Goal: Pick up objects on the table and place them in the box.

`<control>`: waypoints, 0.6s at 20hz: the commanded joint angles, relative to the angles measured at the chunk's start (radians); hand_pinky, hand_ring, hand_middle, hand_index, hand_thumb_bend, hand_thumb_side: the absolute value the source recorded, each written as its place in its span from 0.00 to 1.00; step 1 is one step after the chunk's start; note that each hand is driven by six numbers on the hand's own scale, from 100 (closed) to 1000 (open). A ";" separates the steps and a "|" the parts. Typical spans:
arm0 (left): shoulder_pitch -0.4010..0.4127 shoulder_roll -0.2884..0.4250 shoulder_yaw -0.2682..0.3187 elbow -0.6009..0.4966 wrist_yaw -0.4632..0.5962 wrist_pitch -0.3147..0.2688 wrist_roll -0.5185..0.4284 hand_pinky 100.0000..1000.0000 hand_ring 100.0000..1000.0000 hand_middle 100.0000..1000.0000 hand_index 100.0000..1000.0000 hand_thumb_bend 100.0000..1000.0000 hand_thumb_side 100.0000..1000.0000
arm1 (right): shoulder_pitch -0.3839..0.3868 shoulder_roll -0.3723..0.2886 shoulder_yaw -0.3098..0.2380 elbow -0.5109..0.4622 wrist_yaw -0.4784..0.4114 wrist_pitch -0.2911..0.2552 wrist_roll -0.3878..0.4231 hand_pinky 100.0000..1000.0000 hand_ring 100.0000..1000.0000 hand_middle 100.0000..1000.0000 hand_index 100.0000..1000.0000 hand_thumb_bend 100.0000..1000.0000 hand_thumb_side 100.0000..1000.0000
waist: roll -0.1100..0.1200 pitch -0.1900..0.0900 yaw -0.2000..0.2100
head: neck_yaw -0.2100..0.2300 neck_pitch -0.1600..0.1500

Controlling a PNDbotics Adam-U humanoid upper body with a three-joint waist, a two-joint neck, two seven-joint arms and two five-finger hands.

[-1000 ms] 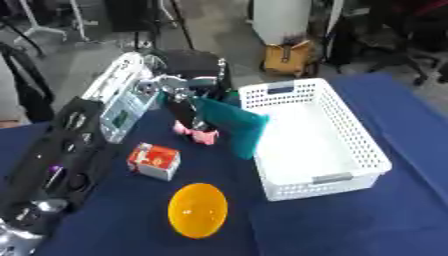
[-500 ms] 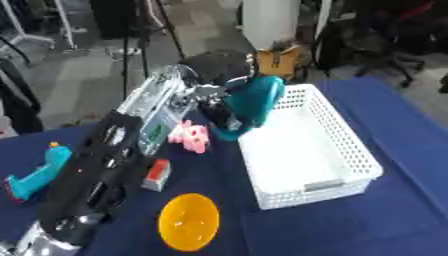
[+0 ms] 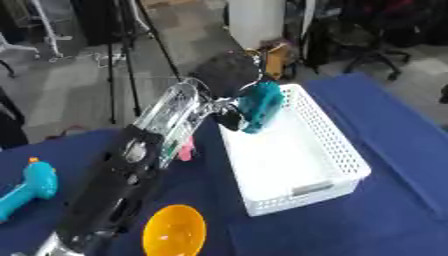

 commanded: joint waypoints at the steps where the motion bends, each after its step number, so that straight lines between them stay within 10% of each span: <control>1: 0.005 0.012 -0.030 0.051 -0.056 -0.034 0.045 0.68 0.75 0.73 0.75 0.92 0.91 | -0.018 -0.010 0.000 -0.025 -0.005 0.002 0.006 0.42 0.48 0.56 0.78 0.04 0.55 | -0.004 -0.008 -0.007 | 0.003 -0.014; 8: 0.038 -0.005 -0.020 0.234 -0.169 -0.145 -0.045 0.75 0.85 0.84 0.82 0.91 1.00 | -0.017 -0.008 -0.002 -0.025 -0.005 0.003 0.008 0.42 0.48 0.56 0.78 0.03 0.55 | -0.005 -0.004 -0.013 | -0.001 -0.015; 12: 0.010 -0.017 0.081 0.363 -0.225 -0.082 0.050 0.78 0.89 0.88 0.84 0.67 1.00 | -0.010 -0.008 -0.006 -0.022 -0.004 0.003 0.006 0.42 0.48 0.56 0.78 0.03 0.55 | -0.011 -0.005 -0.007 | -0.008 -0.012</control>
